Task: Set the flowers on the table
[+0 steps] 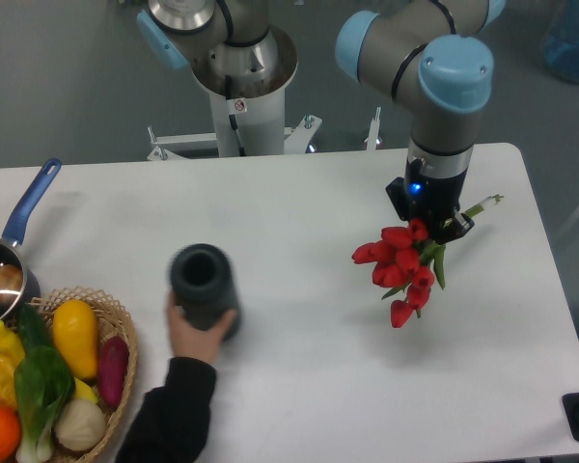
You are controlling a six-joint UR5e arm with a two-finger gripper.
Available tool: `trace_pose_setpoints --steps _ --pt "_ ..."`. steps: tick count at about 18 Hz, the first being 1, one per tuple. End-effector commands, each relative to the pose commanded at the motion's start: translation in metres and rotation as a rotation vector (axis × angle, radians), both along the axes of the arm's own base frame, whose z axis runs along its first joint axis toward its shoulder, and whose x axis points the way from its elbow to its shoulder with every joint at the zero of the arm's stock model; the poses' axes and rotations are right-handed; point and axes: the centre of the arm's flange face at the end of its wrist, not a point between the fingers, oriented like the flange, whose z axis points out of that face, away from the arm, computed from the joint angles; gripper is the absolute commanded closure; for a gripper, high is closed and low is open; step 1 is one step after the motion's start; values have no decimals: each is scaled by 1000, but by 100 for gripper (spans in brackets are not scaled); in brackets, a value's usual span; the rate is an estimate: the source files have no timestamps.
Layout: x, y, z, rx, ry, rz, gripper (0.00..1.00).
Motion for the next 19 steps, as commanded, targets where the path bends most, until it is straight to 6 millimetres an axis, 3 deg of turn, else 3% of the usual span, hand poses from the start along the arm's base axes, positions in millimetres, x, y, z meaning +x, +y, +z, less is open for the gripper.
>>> trace_pose_setpoints --steps 3,5,9,14,19 --pt "2 0 -4 2 -10 1 42" --pt "3 -1 -7 3 -15 -3 0" --pt "5 -3 -11 0 -20 -3 0" --pt "-7 -10 -10 15 12 11 0" --pt "-18 5 -34 6 27 -84 0"
